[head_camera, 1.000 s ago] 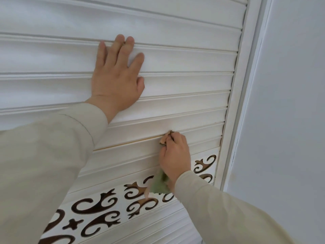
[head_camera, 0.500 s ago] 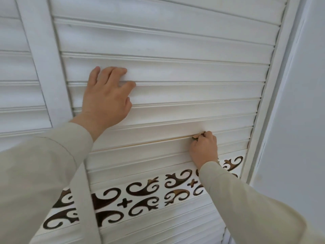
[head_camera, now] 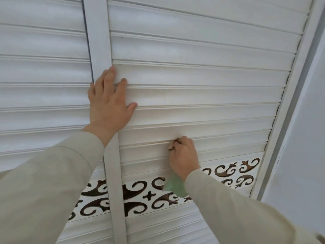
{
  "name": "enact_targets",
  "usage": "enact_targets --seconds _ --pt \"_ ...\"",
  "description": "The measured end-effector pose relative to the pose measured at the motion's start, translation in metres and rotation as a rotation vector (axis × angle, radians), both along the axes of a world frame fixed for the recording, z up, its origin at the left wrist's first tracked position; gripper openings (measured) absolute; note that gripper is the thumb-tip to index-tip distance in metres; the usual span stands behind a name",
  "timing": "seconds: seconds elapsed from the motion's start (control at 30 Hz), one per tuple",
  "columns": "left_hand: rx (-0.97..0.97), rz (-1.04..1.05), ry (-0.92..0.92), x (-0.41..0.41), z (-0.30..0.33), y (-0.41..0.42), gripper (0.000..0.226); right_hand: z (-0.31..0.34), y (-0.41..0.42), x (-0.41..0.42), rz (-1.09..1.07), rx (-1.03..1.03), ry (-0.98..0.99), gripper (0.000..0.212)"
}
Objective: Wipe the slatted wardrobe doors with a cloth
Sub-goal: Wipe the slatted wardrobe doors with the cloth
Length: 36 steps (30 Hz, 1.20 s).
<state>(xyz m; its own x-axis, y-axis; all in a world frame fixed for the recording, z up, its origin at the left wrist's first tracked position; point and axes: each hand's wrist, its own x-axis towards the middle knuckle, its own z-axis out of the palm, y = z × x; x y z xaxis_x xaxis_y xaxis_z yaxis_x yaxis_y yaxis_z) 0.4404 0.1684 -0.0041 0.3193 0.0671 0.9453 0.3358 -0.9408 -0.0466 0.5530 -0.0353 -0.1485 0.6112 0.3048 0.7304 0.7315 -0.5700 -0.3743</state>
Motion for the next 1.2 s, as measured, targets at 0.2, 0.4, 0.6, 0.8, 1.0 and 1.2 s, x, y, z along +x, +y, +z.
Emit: enact_targets --seconds 0.2,0.4,0.6,0.8,1.0,1.2 --pt "0.045 0.041 0.090 -0.007 0.000 0.003 0.067 -0.001 0.007 -0.007 0.064 -0.178 -0.111 0.031" --pt "0.024 0.068 0.139 -0.009 -0.002 0.001 0.069 0.011 -0.056 0.049 -0.316 0.053 0.248 0.032" --pt "-0.038 0.077 0.169 -0.009 0.000 -0.005 0.074 0.011 0.000 -0.019 -0.070 0.006 0.101 0.023" --pt "-0.003 0.084 0.218 -0.017 0.000 0.002 0.074 0.002 0.044 -0.048 0.153 -0.164 -0.082 0.040" --pt "-0.023 0.081 0.320 -0.025 0.005 -0.001 0.076 -0.001 0.030 -0.031 -0.052 -0.043 -0.004 0.037" --pt "-0.071 0.026 0.371 -0.036 0.010 0.001 0.068 -0.004 0.081 -0.074 0.100 -0.091 -0.135 0.037"
